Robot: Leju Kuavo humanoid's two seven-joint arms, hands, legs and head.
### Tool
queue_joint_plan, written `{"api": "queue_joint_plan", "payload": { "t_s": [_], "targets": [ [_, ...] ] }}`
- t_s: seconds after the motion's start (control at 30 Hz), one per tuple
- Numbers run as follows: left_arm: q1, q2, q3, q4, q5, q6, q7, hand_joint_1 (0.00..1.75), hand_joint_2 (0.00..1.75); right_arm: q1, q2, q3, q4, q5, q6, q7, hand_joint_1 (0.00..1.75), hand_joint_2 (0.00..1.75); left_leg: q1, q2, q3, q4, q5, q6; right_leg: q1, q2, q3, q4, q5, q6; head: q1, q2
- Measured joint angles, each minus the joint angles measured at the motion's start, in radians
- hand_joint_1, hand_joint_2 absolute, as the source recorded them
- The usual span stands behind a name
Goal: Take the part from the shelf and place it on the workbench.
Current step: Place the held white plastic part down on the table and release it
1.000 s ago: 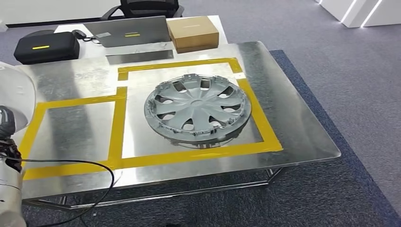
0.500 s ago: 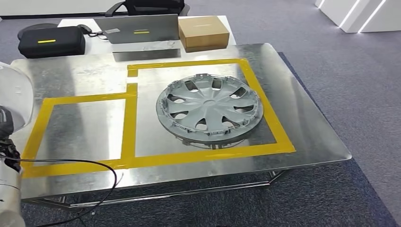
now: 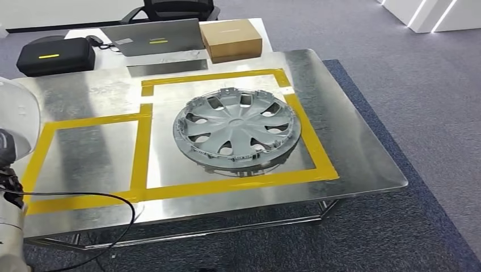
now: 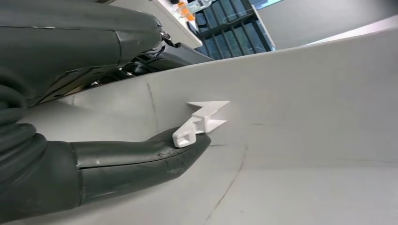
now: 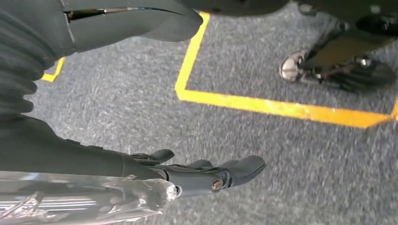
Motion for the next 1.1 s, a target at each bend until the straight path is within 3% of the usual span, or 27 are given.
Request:
{"api": "queue_joint_plan", "payload": {
  "t_s": [0.03,0.13,0.2,0.27,0.33,0.4,0.47,0.5,0.53,0.57,0.63,0.67,0.77,0.83,0.87,0.97,1.0,1.03,1.1],
  "targets": [
    [0.001,0.0,0.0,0.0,0.0,0.0,0.0,1.75,1.75,0.0,0.0,0.0,0.0,0.0,0.0,0.0,0.0,1.75,0.0,0.0,0.011,-0.024,0.024,0.0,0.0,0.0,0.001,0.0,0.0,0.0,0.0,0.0],
    [0.0,0.001,0.0,0.0,0.0,0.0,0.0,1.75,1.75,0.0,0.0,0.0,0.0,0.0,0.0,0.0,0.0,1.75,0.001,0.002,0.105,-0.215,0.113,0.004,0.002,0.001,0.0,0.004,0.0,0.009,-0.001,0.0],
    [0.0,0.0,0.0,0.0,0.0,0.0,0.0,1.75,1.75,-0.001,0.001,0.0,0.0,0.0,0.0,0.001,0.0,1.75,-0.001,0.001,0.131,-0.275,0.124,0.012,0.006,0.001,-0.004,0.006,0.001,0.02,-0.002,0.0],
    [0.003,-0.001,0.0,0.0,0.0,0.0,0.0,1.75,1.75,0.0,0.0,0.0,0.0,0.0,0.0,0.001,0.0,0.87,-0.002,0.0,0.13,-0.279,0.125,0.024,0.005,0.001,-0.007,0.002,0.003,0.029,-0.002,0.0],
    [0.003,0.0,0.0,0.0,0.0,0.0,0.001,1.75,1.75,0.001,0.0,0.0,0.0,0.0,-0.001,0.001,0.0,0.0,0.001,0.001,0.131,-0.281,0.129,0.037,0.004,0.0,-0.022,0.031,-0.018,0.04,0.001,0.0],
    [0.004,0.0,0.001,0.0,-0.001,0.001,0.002,1.71,1.75,0.0,0.001,0.0,0.0,0.0,0.0,0.001,0.0,0.0,0.002,0.001,0.131,-0.282,0.13,0.046,0.002,-0.002,-0.075,0.146,-0.079,0.049,0.005,0.0],
    [0.008,0.0,0.001,0.0,-0.002,0.002,0.003,0.92,1.75,0.002,0.002,0.0,0.001,0.0,0.0,0.001,0.0,0.0,0.001,0.002,0.13,-0.282,0.129,0.049,0.001,-0.002,-0.137,0.277,-0.131,0.052,0.006,0.0],
    [0.01,0.0,0.001,0.0,-0.001,0.002,0.003,0.48,1.75,0.003,0.002,0.0,0.001,0.001,0.0,0.002,0.0,0.0,0.001,0.001,0.131,-0.282,0.129,0.049,0.001,-0.002,-0.149,0.301,-0.132,0.051,0.006,0.0],
    [0.011,0.0,0.002,0.0,0.001,0.001,0.004,0.09,1.75,0.004,0.002,0.0,0.0,0.001,0.0,0.002,0.0,0.0,0.001,0.001,0.131,-0.282,0.129,0.049,0.001,-0.002,-0.14,0.283,-0.114,0.05,0.006,0.0],
    [0.011,-0.001,0.002,0.0,0.004,0.001,0.005,0.0,1.75,0.005,0.002,0.0,0.0,0.002,-0.001,0.003,0.0,0.0,0.001,0.0,0.133,-0.282,0.128,0.048,0.002,-0.002,-0.111,0.225,-0.081,0.047,0.006,0.0],
    [0.01,0.0,0.003,0.0,0.007,0.0,0.009,0.0,1.75,0.003,0.002,0.0,0.0,0.003,-0.002,0.003,0.0,0.0,0.0,-0.001,0.135,-0.28,0.125,0.042,0.002,-0.002,-0.034,0.079,-0.025,0.041,0.006,0.0],
    [0.01,0.0,0.004,0.0,0.007,0.0,0.011,0.0,1.75,0.001,0.002,0.0,0.0,0.004,-0.003,0.003,0.0,0.0,-0.002,-0.002,0.135,-0.279,0.124,0.037,0.002,-0.001,-0.008,0.03,-0.012,0.038,0.006,0.0],
    [0.008,0.0,0.004,0.0,0.006,0.003,0.017,0.0,1.75,0.001,0.003,0.0,0.0,0.005,-0.003,0.002,0.0,0.0,-0.002,-0.003,0.134,-0.284,0.127,0.02,0.005,0.0,0.003,0.007,-0.009,0.024,0.004,0.0],
    [0.007,0.001,0.005,0.0,0.006,0.004,0.017,0.0,1.75,0.001,0.004,0.0,0.0,0.005,-0.003,0.002,0.0,0.0,-0.001,-0.002,0.126,-0.267,0.111,0.01,0.002,0.001,0.004,0.003,-0.006,0.012,0.002,0.0],
    [0.006,0.001,0.005,0.0,0.006,0.005,0.017,0.0,1.75,0.001,0.004,0.0,0.0,0.006,-0.003,0.002,0.0,0.0,-0.001,-0.002,0.111,-0.232,0.088,0.007,0.0,0.0,0.005,0.001,-0.004,0.007,0.001,0.0],
    [0.009,0.001,0.006,0.0,0.006,0.009,0.017,0.0,1.75,0.001,0.004,0.0,0.0,0.006,-0.004,0.003,0.0,0.0,0.0,-0.001,0.019,-0.037,-0.002,0.001,0.0,0.0,0.004,0.0,-0.005,0.0,-0.001,0.0],
    [0.012,0.0,0.007,0.0,0.006,0.01,0.017,0.0,1.75,0.001,0.004,0.0,0.0,0.006,-0.004,0.003,0.0,0.0,0.0,-0.001,-0.001,0.001,-0.008,0.001,0.0,0.0,0.004,0.0,-0.005,0.0,-0.002,0.0],
    [0.014,0.0,0.007,0.0,0.006,0.01,0.018,0.0,1.75,0.002,0.004,0.0,0.0,0.007,-0.003,0.003,0.0,0.0,0.0,-0.001,-0.002,-0.001,0.007,0.001,0.0,0.0,0.005,0.0,-0.005,-0.001,-0.002,0.0],
    [0.014,0.001,0.007,0.0,0.006,0.011,0.018,0.0,1.75,0.002,0.005,0.0,0.0,0.007,-0.002,0.004,0.0,0.0,0.0,0.0,0.048,-0.109,0.078,0.003,0.0,0.0,0.007,0.001,-0.006,0.001,-0.002,0.0]
  ]
}}
